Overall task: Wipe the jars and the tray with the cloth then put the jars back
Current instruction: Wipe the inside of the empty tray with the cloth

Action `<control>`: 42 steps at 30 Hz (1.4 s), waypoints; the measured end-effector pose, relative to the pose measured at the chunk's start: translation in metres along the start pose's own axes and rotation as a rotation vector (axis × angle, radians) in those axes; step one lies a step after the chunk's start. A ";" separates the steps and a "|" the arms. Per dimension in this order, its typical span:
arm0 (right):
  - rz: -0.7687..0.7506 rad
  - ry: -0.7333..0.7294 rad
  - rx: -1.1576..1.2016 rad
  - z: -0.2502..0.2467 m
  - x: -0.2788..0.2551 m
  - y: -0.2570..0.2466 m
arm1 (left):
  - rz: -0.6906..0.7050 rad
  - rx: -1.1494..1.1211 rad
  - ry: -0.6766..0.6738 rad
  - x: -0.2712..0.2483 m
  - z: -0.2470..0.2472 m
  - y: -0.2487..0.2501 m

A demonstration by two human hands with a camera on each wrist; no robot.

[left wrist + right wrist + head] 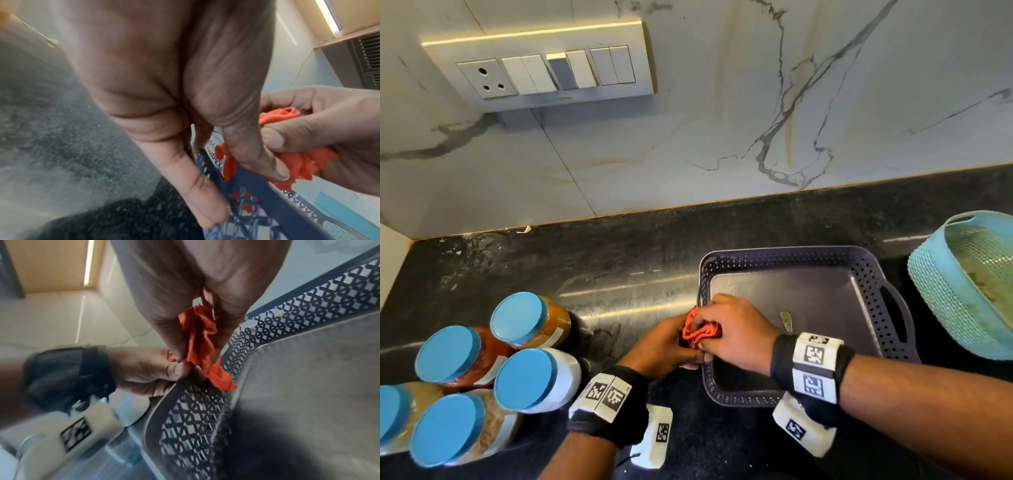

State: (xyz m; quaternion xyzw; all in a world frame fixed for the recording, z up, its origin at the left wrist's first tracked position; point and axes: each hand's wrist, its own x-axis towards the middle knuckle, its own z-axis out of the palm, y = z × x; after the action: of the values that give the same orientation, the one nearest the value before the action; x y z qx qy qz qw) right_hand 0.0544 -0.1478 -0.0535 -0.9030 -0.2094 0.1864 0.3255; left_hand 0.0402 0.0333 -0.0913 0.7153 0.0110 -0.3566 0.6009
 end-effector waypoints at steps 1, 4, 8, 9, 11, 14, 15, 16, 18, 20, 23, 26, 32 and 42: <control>0.007 0.044 0.027 -0.003 0.006 0.002 | 0.002 -0.010 0.021 0.000 0.000 0.000; 0.012 0.187 0.046 -0.008 0.030 0.009 | 0.024 0.062 0.081 0.003 -0.002 0.002; -0.020 0.137 0.015 -0.003 0.021 0.013 | 0.064 0.235 0.078 0.008 -0.010 0.007; -0.025 0.065 0.006 -0.001 0.013 0.012 | 0.075 0.310 0.078 0.009 -0.011 0.007; 0.019 -0.088 0.015 -0.001 0.003 0.013 | 0.053 0.410 0.029 0.009 -0.014 0.009; 0.179 -0.144 0.041 -0.011 0.013 0.024 | -0.020 0.366 -0.041 0.005 -0.011 0.017; 0.267 -0.113 0.120 -0.014 0.022 0.031 | -0.042 0.302 -0.027 0.004 -0.009 0.021; 0.341 -0.066 0.241 -0.018 0.030 0.037 | -0.083 0.231 0.003 0.004 -0.008 0.027; 0.459 0.051 0.438 -0.022 0.051 0.053 | -0.162 0.122 0.104 0.005 -0.008 0.040; 0.486 0.156 0.503 -0.026 0.070 0.061 | -0.180 0.146 0.126 0.007 -0.009 0.046; 0.503 0.201 0.550 -0.021 0.088 0.059 | -0.140 0.236 0.101 0.012 -0.005 0.046; 0.523 0.157 0.526 -0.002 0.081 0.052 | -0.148 0.219 0.134 0.014 0.002 0.049; 0.629 -0.196 0.638 0.011 0.027 0.027 | -0.142 0.219 0.157 0.009 0.004 0.045; 0.583 0.240 0.677 -0.013 0.071 0.043 | -0.113 0.279 0.179 0.004 0.021 0.048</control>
State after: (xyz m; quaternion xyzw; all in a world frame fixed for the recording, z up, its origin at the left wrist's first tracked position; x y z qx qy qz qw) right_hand 0.1321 -0.1493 -0.0872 -0.7823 0.1650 0.2223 0.5580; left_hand 0.0544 0.0002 -0.0534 0.8187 0.0550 -0.3229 0.4716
